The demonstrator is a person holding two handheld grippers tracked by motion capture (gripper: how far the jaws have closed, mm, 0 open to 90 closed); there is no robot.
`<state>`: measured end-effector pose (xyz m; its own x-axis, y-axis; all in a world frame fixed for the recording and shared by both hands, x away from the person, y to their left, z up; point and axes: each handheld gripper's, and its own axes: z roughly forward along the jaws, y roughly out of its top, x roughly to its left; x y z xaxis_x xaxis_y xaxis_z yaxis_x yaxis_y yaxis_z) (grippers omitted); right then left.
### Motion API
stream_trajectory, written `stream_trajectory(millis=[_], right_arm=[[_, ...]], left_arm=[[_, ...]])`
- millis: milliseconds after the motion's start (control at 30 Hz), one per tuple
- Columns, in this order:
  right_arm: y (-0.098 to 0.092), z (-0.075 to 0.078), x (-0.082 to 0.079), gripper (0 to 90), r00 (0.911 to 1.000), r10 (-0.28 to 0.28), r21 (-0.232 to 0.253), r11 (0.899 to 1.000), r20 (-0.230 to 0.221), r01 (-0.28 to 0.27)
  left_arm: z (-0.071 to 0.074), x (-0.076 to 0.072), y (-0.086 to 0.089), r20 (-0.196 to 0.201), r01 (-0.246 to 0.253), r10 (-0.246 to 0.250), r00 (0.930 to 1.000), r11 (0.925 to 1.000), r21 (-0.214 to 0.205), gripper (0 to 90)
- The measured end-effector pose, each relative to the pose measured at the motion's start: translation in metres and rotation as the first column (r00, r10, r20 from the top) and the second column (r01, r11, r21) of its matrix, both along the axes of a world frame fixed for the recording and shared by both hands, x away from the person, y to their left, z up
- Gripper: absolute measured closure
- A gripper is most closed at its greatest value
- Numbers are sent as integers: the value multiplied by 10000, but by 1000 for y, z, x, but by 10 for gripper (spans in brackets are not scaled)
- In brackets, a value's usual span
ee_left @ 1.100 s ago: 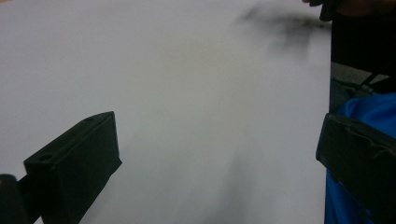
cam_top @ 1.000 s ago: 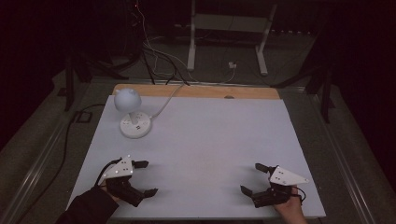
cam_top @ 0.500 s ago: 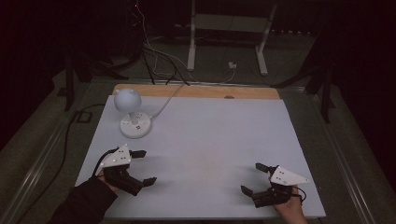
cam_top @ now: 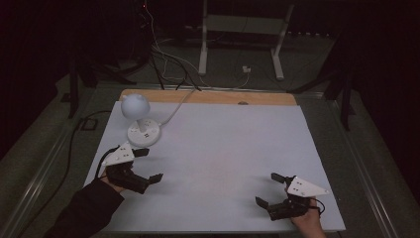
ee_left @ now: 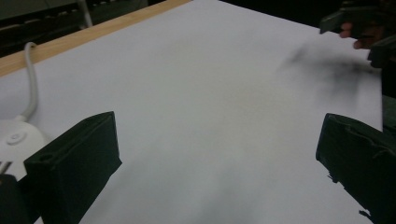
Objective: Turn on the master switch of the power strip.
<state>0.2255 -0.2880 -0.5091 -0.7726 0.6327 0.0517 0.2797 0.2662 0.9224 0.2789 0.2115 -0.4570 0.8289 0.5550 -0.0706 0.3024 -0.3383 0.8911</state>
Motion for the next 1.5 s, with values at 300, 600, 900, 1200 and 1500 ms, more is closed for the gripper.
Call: stream_trajectory(millis=[300,600,900,1200,1500], right_arm=[[0,0,0,0,10000,3,61,10000,8,-3],[0,1,0,0,10000,32,107,9999,12,-32],[0,2,0,0,10000,66,168,9998,10,-66],[0,2,0,0,10000,50,209,9998,62,-51],[0,2,0,0,10000,58,209,9998,23,-59]], left_arm=[[-2,16,-3,-107,-727,728,9973,9973,95,0],[-5,31,-9,-167,-1215,1217,9924,9925,128,0],[-6,44,-13,45,-2162,2162,9763,9764,9,1],[-10,56,-17,178,-3064,3062,9518,9518,101,1],[-17,66,-25,112,-3756,3754,9268,9264,287,1]])
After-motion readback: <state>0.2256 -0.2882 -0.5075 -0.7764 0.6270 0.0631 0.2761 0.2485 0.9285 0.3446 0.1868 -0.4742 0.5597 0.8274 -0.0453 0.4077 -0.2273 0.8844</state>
